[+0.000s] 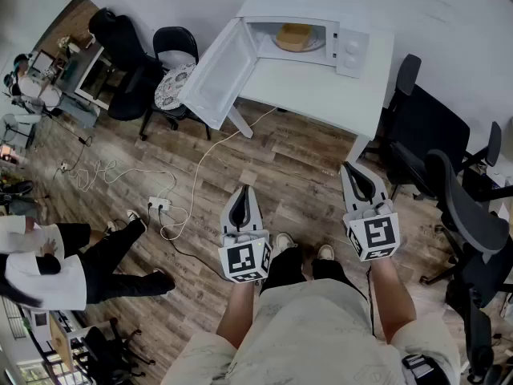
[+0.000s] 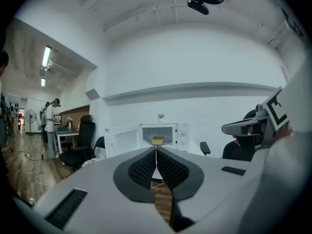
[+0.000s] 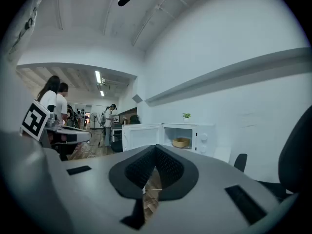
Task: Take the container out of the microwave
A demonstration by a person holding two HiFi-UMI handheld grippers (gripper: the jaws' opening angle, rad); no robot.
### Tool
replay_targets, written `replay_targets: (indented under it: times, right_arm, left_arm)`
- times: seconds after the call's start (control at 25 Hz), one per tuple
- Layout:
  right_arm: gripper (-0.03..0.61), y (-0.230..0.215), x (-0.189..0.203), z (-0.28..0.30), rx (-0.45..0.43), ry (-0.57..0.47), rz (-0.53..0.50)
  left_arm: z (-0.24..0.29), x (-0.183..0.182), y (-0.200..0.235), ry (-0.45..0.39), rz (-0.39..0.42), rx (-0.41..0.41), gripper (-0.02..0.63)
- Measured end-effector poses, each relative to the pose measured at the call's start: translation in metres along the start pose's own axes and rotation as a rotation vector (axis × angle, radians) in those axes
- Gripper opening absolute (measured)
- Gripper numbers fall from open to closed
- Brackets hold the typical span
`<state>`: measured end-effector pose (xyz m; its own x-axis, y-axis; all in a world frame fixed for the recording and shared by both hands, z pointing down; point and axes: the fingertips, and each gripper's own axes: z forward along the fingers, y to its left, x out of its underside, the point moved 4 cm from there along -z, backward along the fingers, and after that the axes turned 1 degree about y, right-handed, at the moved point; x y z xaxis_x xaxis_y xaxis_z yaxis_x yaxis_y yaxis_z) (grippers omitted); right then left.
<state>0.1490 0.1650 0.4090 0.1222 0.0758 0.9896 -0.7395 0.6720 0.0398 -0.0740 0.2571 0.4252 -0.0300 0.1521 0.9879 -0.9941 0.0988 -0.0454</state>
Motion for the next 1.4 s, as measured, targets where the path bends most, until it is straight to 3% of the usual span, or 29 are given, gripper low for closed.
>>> replay_targets:
  times: [0.16, 0.4, 0.6, 0.88, 1.4]
  right_arm:
    - [0.014, 0.008, -0.011, -0.023, 0.029, -0.018, -0.004]
    - [0.014, 0.031, -0.025, -0.03, 0.048, -0.026, 0.008]
    - [0.014, 0.057, -0.029, -0.029, 0.058, -0.041, 0.028]
    - [0.014, 0.087, -0.031, -0.029, 0.059, -0.039, 0.008]
    - [0.014, 0.104, -0.031, -0.031, 0.045, -0.038, 0.012]
  left_arm:
    - [-0.019, -0.014, -0.003, -0.049, 0.0, 0.016, 0.011]
    - [-0.042, -0.017, 0.025, -0.084, 0.01, -0.004, 0.011]
    - [-0.058, -0.008, 0.052, -0.083, -0.015, -0.028, 0.011]
    - [-0.071, -0.008, 0.068, -0.091, 0.023, -0.013, 0.011]
    - [-0.075, -0.007, 0.071, -0.072, 0.074, 0.003, 0.012]
